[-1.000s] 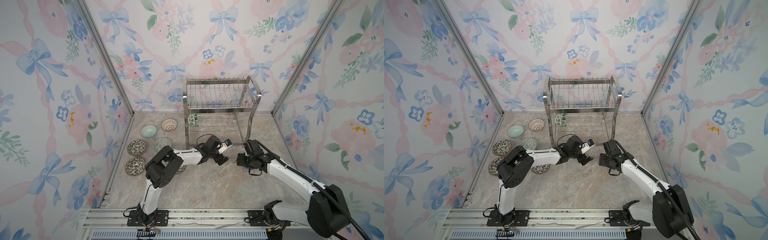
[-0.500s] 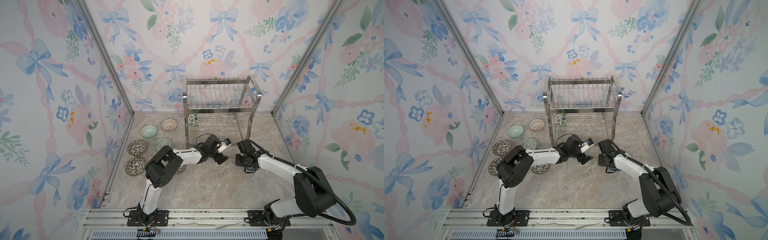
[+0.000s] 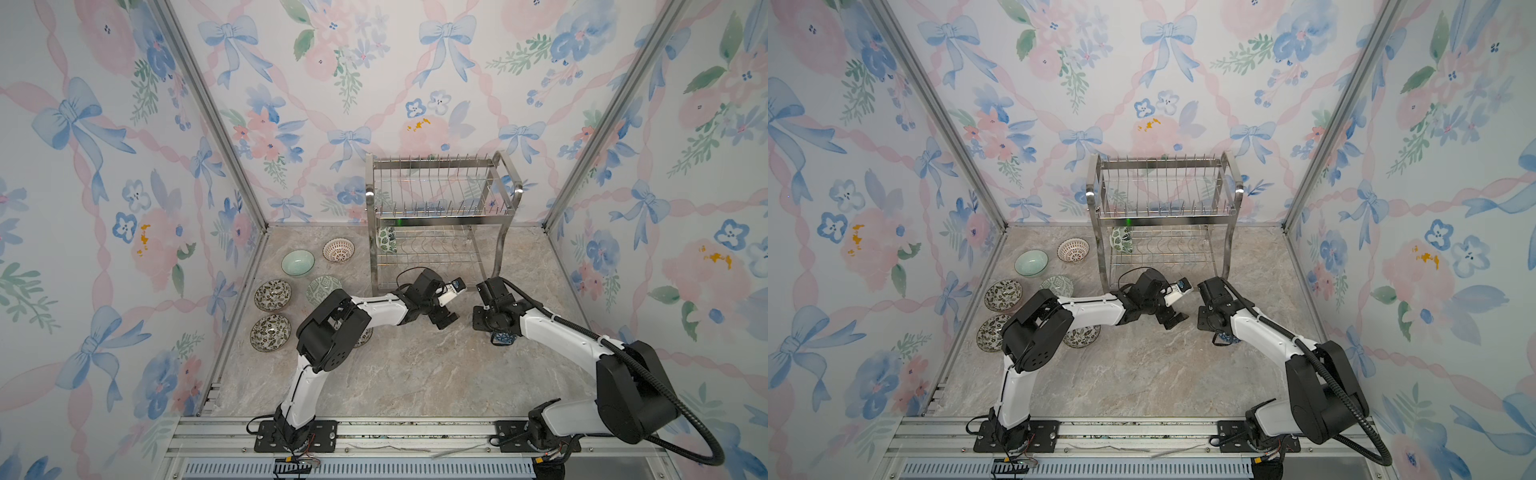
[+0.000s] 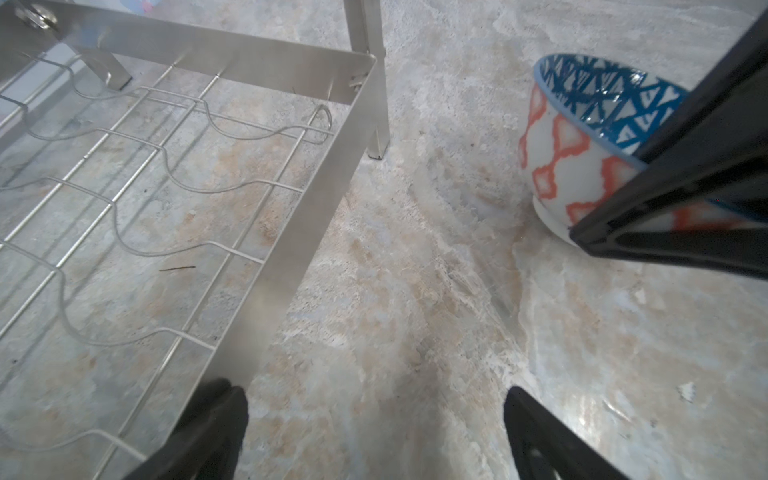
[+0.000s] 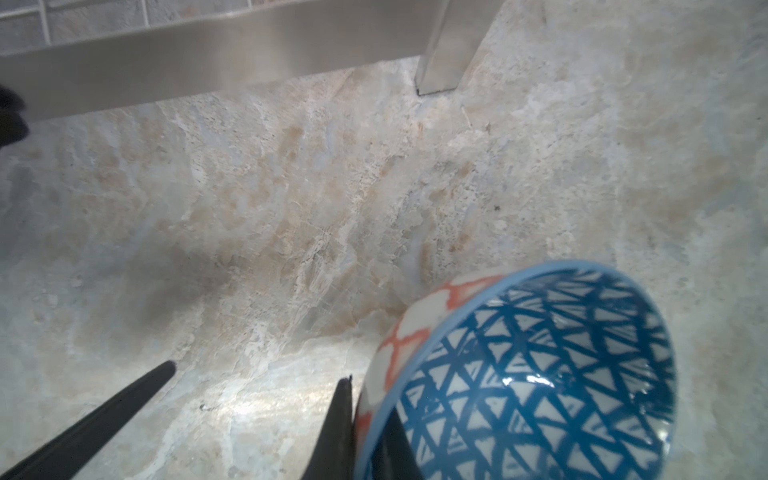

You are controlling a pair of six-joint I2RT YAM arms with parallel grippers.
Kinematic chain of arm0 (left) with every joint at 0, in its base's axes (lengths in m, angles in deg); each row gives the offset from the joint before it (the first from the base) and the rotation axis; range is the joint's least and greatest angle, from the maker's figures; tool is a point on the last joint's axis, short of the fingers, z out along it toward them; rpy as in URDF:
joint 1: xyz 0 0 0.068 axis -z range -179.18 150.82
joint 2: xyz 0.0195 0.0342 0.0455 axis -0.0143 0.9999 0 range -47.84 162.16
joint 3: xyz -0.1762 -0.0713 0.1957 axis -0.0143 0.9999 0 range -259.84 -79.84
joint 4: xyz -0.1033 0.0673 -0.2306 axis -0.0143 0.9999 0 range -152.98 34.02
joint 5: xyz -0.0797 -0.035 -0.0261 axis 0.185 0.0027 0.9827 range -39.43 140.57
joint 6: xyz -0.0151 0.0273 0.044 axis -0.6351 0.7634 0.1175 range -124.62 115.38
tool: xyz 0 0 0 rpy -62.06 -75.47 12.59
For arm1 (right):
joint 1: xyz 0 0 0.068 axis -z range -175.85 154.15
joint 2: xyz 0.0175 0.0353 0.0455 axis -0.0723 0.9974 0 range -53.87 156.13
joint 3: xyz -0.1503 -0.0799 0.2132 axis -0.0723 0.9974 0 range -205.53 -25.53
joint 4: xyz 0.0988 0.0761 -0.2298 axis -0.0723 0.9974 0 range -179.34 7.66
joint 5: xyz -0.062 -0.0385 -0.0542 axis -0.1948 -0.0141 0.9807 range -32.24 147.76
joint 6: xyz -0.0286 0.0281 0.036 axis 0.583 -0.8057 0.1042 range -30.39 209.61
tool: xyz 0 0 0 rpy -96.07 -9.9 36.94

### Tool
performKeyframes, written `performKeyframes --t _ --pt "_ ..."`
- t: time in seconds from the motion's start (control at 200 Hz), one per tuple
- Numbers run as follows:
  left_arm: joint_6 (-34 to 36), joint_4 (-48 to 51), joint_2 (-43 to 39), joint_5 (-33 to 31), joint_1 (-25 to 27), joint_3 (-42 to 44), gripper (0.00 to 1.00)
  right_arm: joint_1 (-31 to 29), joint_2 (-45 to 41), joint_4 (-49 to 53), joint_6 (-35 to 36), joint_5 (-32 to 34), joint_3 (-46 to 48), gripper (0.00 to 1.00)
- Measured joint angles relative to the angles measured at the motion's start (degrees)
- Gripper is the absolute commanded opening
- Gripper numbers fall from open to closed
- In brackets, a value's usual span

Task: Load the bowls into the dish rack
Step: 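Lift the blue triangle-print bowl off the table with the right gripper, then carry the blue bowl into the rack with the right gripper while the left gripper follows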

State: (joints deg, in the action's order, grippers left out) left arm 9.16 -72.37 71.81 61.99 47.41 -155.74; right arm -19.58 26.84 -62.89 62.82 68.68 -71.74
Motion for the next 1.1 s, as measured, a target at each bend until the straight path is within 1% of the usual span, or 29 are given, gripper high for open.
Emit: performKeyframes --t 0.19,0.425,0.55,0.74,0.87,1.1 --pt "0.6 2.6 2.4 1.7 -0.1 -3.0 0.98 0.1 -0.7 1.1 0.0 -0.7 0.0 0.01" --pt "1.2 6.4 7.1 4.7 -1.0 -10.0 0.98 0.4 -1.7 2.1 0.0 -1.1 0.0 0.01" --pt "1.2 6.6 7.2 4.8 -2.0 -10.8 0.98 0.4 -2.7 2.9 0.0 -1.3 -0.1 0.00" --pt "0.6 6.0 6.0 3.9 -2.3 -9.0 0.98 0.4 -6.3 3.0 0.0 -2.2 -0.1 0.00" --pt "0.0 5.2 2.8 2.5 -2.3 -5.1 0.98 0.4 -9.0 2.9 0.0 -3.7 -0.1 0.00" --pt "-1.2 4.6 -3.3 1.0 -1.6 -1.2 0.98 1.3 -15.2 1.5 0.3 -6.6 -0.2 0.00"
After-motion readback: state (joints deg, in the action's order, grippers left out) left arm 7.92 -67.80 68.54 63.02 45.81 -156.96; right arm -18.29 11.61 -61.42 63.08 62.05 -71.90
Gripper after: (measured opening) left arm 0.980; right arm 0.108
